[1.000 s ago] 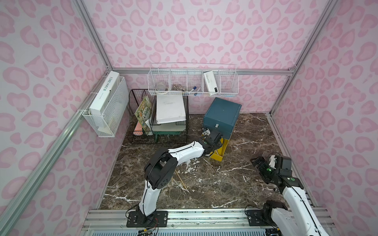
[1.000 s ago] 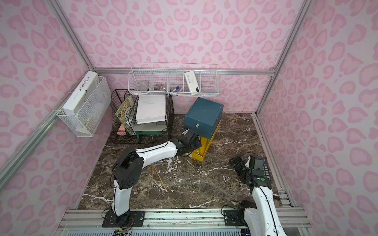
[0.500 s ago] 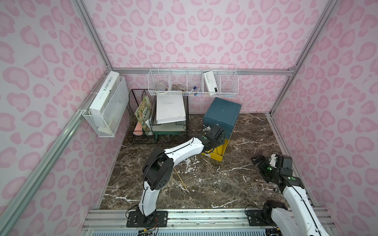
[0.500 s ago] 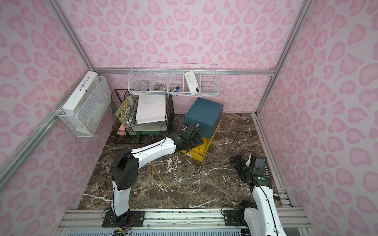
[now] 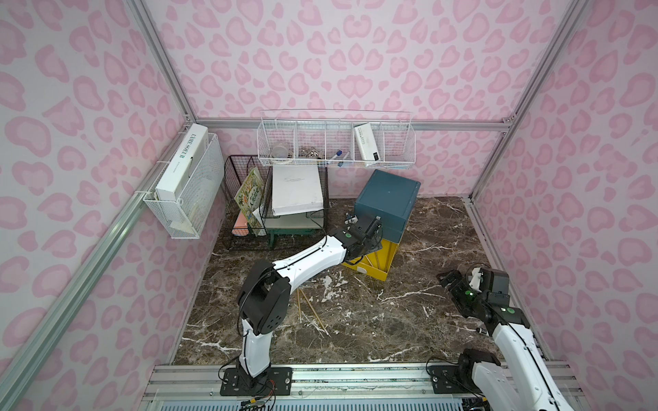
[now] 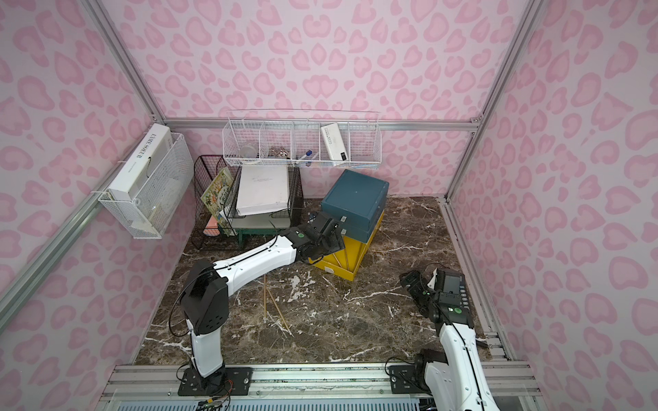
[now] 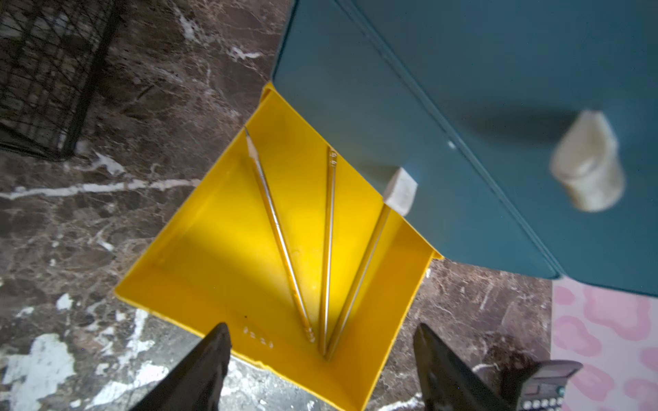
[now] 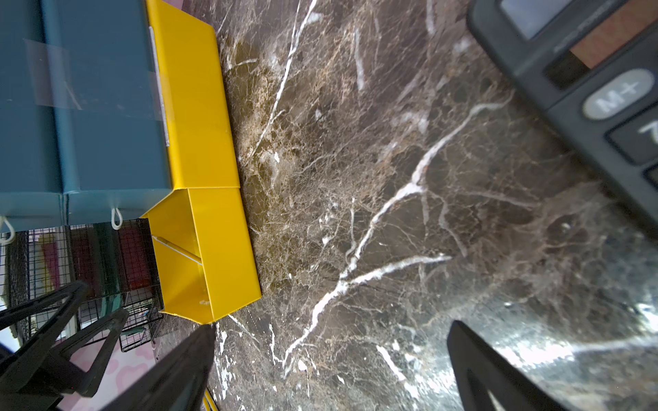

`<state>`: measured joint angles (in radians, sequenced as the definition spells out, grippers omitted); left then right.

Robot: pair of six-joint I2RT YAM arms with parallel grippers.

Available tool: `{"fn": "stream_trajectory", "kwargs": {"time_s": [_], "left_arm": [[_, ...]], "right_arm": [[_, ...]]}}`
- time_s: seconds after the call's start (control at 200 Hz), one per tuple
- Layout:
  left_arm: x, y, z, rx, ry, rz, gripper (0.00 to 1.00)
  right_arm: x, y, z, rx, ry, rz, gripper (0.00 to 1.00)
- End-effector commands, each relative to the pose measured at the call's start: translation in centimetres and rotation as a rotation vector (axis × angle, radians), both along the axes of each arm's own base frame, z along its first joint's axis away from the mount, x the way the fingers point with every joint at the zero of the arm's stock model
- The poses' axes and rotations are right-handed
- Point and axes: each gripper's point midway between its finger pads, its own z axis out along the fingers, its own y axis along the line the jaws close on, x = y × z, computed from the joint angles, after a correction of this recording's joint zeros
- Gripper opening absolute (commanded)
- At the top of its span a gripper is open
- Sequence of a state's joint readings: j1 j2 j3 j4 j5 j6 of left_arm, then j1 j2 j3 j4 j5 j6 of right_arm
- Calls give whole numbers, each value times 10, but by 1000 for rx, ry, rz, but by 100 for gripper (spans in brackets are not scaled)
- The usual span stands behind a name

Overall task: Please place the pencils in the drawer according to their color
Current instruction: Place the pencil in the drawer.

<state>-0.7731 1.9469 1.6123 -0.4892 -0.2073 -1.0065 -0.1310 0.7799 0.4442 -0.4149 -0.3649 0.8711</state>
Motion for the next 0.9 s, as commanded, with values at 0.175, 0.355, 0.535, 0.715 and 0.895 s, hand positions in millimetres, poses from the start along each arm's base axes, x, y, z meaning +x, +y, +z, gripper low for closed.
{"fn": "stream_trajectory", "kwargs": {"time_s": [0.175, 0.355, 0.535, 0.715, 0.895], "left_arm": [[12, 2, -32, 55, 14, -51, 80], [24, -5, -48, 55, 12, -74, 79], [36, -19, -56, 32, -12, -107, 78], [46, -39, -57, -34, -62, -152, 77], [47, -50, -46, -94, -130, -202, 77]], "right_arm": [[0, -1, 2, -4, -5, -7, 100], [-1, -2, 1, -9, 1, -11, 100], [-2, -4, 1, -19, 7, -11, 100], [-4, -4, -1, -22, 14, -12, 100], [-5, -4, -3, -23, 15, -12, 100]]}}
